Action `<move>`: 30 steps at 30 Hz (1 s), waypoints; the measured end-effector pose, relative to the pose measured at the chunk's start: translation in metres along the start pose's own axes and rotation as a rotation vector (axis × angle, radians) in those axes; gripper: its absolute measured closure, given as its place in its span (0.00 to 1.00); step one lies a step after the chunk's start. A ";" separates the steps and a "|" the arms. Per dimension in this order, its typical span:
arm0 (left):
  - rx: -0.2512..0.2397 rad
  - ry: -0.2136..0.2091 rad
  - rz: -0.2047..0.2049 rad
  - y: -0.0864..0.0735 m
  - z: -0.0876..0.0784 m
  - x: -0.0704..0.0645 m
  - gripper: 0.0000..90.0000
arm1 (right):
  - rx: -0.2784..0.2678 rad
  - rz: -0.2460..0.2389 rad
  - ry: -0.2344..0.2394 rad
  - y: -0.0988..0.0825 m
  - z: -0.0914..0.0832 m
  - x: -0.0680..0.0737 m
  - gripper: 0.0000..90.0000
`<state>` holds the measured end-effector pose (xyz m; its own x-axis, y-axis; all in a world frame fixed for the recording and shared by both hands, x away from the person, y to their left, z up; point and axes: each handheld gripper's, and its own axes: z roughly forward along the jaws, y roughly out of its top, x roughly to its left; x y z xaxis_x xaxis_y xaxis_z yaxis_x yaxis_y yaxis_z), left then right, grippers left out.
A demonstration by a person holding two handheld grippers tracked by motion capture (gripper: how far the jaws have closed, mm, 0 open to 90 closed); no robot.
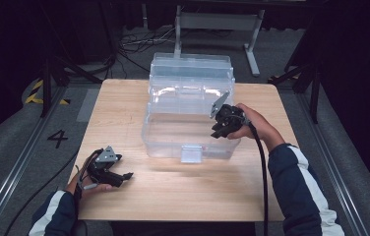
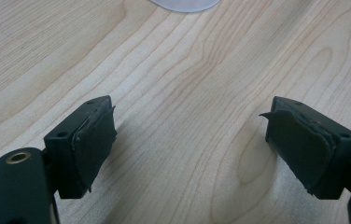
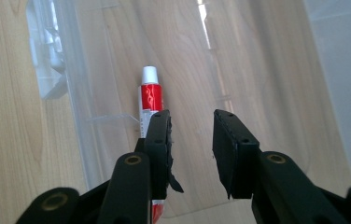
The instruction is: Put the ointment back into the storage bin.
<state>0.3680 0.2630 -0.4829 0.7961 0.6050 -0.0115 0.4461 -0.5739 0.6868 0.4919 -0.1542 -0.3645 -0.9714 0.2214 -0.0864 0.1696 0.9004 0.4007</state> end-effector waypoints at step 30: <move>-0.045 0.003 0.062 0.052 -0.027 -0.015 0.32 | -0.393 0.061 -0.196 -0.037 -0.059 -0.003 0.71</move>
<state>0.3684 0.2390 -0.4269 0.8205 0.5705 0.0346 0.3764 -0.5850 0.7184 0.4790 -0.2105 -0.3253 -0.9053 0.3704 -0.2080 0.1124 0.6810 0.7236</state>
